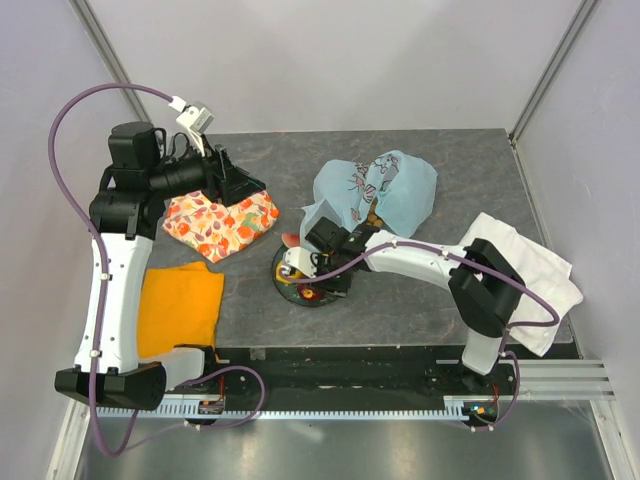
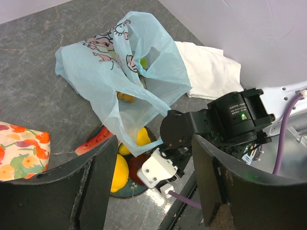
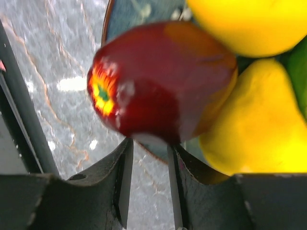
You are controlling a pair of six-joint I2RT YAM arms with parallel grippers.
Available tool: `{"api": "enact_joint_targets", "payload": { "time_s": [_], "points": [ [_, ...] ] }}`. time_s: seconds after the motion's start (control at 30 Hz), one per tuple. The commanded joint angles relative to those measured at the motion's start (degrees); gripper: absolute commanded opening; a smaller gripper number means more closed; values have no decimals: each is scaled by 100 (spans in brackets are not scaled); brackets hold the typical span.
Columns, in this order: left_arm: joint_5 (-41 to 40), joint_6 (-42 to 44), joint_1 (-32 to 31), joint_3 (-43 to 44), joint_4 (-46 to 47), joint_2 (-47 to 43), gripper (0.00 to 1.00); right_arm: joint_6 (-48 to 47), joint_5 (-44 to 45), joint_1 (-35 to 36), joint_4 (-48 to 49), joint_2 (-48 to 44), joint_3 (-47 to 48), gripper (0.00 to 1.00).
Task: Take the fake fruits out of the plastic bag
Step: Adjust the fake fruit on the plate.
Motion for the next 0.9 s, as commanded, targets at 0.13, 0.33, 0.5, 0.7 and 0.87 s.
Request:
{"api": "enact_joint_targets", "payload": {
  "time_s": [0.13,0.33,0.5,0.7,0.87],
  "points": [
    [184,-181,102,-50,231,-26,70,104,-355,113,259,306,618,41],
    [219,-207,111,-33,248,26,70,236,-373,192,303,561,855,42],
    [236,-216,120,-33,248,53,70,245,-233,201,286,579,847,42],
    [236,-269,111,-15,283,97,70,324,48,192,-169,255,960,47],
    [44,-286,111,99,283,149,72,-88,532,157,-1339,-501,1286,76]
  ]
}}
